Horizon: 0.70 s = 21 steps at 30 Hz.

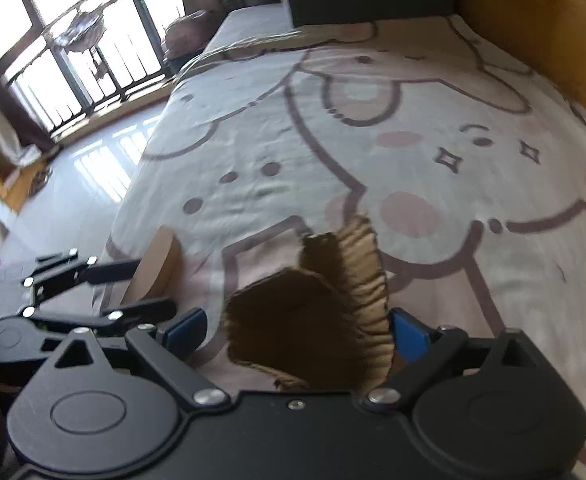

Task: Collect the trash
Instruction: 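Grasp the torn cardboard piece with the right tool while the left tool grasps the flat cardboard strip, then carry both cardboard pieces with both tools over the wastebasket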

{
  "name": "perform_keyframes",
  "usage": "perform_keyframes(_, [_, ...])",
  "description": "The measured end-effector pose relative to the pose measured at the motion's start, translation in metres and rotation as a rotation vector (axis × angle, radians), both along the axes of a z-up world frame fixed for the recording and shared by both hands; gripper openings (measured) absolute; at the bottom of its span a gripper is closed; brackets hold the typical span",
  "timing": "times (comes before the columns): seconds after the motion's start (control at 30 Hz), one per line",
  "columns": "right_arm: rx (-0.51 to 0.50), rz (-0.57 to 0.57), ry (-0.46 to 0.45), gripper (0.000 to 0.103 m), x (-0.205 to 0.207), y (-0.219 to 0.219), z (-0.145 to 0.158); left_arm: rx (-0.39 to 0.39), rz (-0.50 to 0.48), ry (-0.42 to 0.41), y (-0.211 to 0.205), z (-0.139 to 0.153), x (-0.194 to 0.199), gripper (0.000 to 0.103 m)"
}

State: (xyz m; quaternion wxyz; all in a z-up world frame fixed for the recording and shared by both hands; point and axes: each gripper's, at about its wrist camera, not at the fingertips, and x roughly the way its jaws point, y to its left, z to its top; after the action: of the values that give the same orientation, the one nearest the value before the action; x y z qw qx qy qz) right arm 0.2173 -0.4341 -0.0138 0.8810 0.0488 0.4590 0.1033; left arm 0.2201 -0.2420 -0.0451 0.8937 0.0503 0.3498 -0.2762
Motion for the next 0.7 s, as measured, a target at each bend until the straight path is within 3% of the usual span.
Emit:
perform_keyframes(0.17, [-0.136,0.015,-0.043,0.098,-0.004,0.02,-0.002,0.037,0.053,-0.055,-0.011,-0.006,-0.003,0.055])
perform_keyframes(0.33, [-0.242,0.022,-0.051,0.097,-0.004,0.033,-0.011,0.053,0.086,-0.076,-0.012,-0.007,-0.003,0.04])
perform_keyframes(0.47, [-0.295,-0.019,-0.072,0.077,-0.007,0.032,-0.011,0.043,0.087,-0.067,-0.005,-0.006,-0.002,0.031])
perform_keyframes(0.57, [-0.255,-0.046,-0.084,0.056,-0.011,0.024,-0.004,0.028,0.086,-0.054,-0.001,-0.003,-0.002,0.028])
perform_keyframes(0.7, [-0.222,-0.074,-0.097,0.051,-0.017,0.02,0.002,-0.005,0.079,-0.048,0.007,0.001,-0.009,0.028])
